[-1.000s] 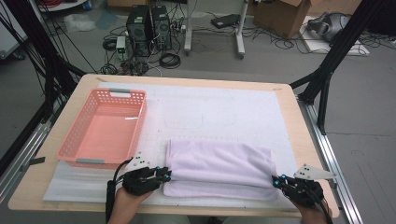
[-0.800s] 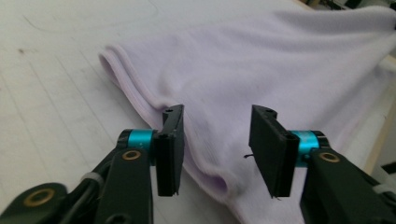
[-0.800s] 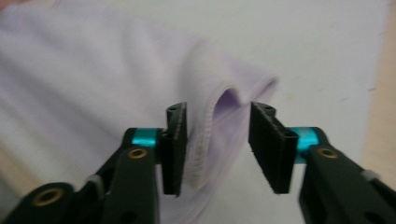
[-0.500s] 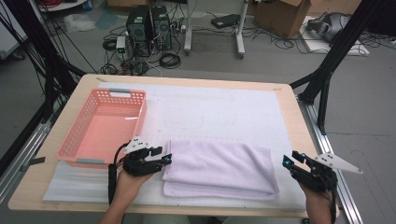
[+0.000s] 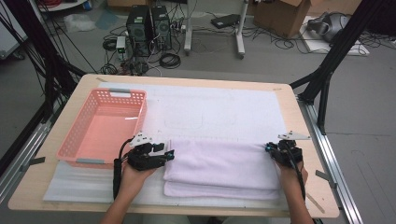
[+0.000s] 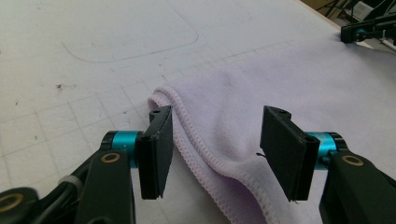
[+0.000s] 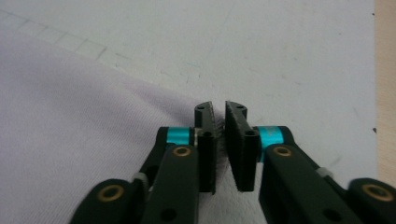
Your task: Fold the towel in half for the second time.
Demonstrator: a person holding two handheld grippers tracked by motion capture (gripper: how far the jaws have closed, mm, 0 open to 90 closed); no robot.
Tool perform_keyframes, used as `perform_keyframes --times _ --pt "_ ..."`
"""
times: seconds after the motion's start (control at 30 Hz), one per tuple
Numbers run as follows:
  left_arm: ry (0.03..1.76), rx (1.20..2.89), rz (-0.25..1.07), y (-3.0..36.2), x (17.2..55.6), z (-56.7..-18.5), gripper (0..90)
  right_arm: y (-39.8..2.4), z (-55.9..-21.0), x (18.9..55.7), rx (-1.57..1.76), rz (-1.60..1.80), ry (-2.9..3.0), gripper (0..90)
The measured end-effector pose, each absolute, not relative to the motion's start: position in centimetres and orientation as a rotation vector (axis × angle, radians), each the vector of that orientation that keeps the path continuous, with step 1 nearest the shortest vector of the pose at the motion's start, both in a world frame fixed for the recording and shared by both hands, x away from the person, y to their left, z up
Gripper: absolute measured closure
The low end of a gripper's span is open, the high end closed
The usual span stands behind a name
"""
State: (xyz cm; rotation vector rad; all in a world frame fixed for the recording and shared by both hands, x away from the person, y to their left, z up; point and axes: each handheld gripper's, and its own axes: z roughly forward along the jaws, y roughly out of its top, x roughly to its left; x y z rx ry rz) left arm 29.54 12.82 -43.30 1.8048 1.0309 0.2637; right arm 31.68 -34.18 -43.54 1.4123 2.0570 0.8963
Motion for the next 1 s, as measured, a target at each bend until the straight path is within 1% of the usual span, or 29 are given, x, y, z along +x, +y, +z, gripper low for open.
perform_keyframes --times 0.03,0.07,0.1,0.17,0.27,0.33,0.43,0.6,0.67,0.73,0.77,0.8,0.83,0.9,0.93,0.97,1.0 --pt "1.034 1.809 0.261 12.8 29.6 -43.4 43.9 -34.3 -43.5 31.6 1.421 0.902 2.038 65.7" --pt "1.042 1.813 0.265 12.7 29.6 -43.6 43.4 -34.5 -43.4 31.3 1.427 0.928 2.004 61.5" --pt "1.046 1.824 0.268 12.7 29.7 -43.7 42.9 -34.9 -43.1 30.9 1.449 0.981 1.978 59.8" --pt "1.056 1.826 0.276 12.5 29.8 -43.8 41.7 -35.6 -42.9 30.0 1.466 1.058 1.934 53.4" --pt "1.075 1.828 0.286 12.2 30.2 -44.0 39.1 -36.0 -43.2 29.1 1.480 1.093 1.985 46.3" --pt "1.089 1.839 0.307 12.0 30.5 -44.2 34.8 -35.8 -43.6 28.8 1.464 1.095 2.038 43.0" --pt "1.106 1.841 0.317 11.9 30.7 -44.4 32.9 -35.2 -44.0 28.8 1.472 1.049 2.081 44.2" --pt "1.131 1.869 0.282 11.7 31.3 -45.0 32.4 -34.3 -44.5 29.1 1.436 1.012 2.132 47.5" --pt "1.123 1.888 0.282 11.3 31.3 -45.3 33.4 -34.2 -44.5 29.1 1.426 1.011 2.140 49.8" --pt "1.120 1.901 0.301 11.1 31.3 -45.2 33.9 -34.3 -44.5 29.1 1.418 1.006 2.148 55.3" --pt "1.115 1.907 0.310 11.0 31.2 -45.2 36.0 -34.3 -44.4 29.1 1.423 1.005 2.152 59.2" --pt "1.102 1.912 0.299 11.0 31.2 -45.3 43.5 -34.2 -44.4 29.1 1.406 1.009 2.169 69.8" --pt "1.102 1.929 0.328 10.8 31.1 -45.2 51.1 -34.1 -44.4 29.1 1.406 1.034 2.194 74.1" --pt "1.114 1.930 0.351 10.7 31.1 -45.2 56.2 -33.7 -44.3 28.9 1.397 1.016 2.192 78.3" --pt "1.103 1.904 0.262 10.9 31.2 -45.2 64.7 -33.8 -44.3 29.0 1.407 1.025 2.187 79.4" --pt "1.122 1.895 0.253 10.8 31.2 -45.2 80.4 -33.9 -44.3 29.0 1.419 1.043 2.182 80.4" --pt "1.111 1.911 0.281 10.6 31.1 -45.1 81.5 -34.2 -44.4 29.0 1.435 1.068 2.174 81.2"
